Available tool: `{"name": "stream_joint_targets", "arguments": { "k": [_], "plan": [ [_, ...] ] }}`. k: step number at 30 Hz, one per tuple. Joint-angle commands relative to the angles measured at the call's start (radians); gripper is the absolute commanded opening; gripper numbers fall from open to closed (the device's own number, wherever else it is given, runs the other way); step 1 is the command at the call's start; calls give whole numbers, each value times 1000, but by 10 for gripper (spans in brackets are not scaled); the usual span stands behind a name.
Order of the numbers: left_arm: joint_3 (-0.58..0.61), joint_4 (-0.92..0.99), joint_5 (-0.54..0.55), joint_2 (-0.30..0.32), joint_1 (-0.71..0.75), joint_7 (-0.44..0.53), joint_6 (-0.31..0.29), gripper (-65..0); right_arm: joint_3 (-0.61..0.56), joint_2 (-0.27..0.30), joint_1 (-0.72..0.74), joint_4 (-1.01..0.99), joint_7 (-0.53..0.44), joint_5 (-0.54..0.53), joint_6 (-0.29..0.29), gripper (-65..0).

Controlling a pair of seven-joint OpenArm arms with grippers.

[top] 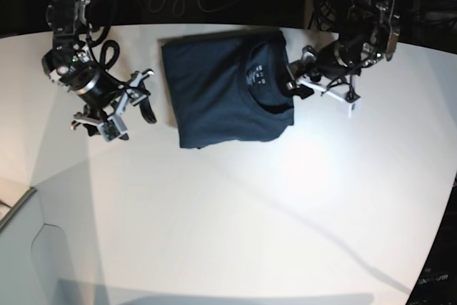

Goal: Layout the t-shirt on the table in an organized manner, then fold the t-shirt properly
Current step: 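Release the bundle and move the right gripper away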

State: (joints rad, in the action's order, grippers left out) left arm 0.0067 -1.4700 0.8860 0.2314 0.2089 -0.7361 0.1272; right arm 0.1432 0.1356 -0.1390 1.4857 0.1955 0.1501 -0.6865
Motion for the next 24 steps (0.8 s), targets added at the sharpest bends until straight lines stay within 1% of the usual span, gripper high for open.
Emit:
{"name": "stream_joint_targets", "arguments": {
  "k": [1, 3, 6, 7, 10, 14, 18, 21, 24],
  "plan": [
    [0, 13, 2, -7, -26, -7, 7, -230, 3, 6, 9, 17, -27, -17, -12, -251],
    [3, 47, 2, -10, -50, -15, 5, -232, 3, 6, 9, 17, -27, -17, -12, -251],
    [72, 81, 2, -5, -91, -7, 5, -239, 6, 6, 9, 17, -27, -17, -12, -251],
    [91, 93, 2, -4, -107, -7, 5, -254, 6, 6, 9, 17, -27, -17, -12, -251],
    [132, 139, 2, -7, -147, -7, 5, -350, 8, 8, 9, 17, -27, -17, -12, -251],
    [140, 162, 2, -8, -164, -6, 4, -493, 8, 11, 9, 17, -27, -17, -12, -251],
    [141, 167, 0, -2, -200, -6, 4, -599, 8, 12, 11, 17, -27, -16, -12, -251],
    [143, 168, -14, 0, -248, -10, 4, -648, 26, 12, 11, 17, -27, -16, -12, -251],
    [154, 182, -113, -8, -308, -15, 4, -650, 78, 8, 20, 17, -27, -16, -12, -251]
  ]
}}
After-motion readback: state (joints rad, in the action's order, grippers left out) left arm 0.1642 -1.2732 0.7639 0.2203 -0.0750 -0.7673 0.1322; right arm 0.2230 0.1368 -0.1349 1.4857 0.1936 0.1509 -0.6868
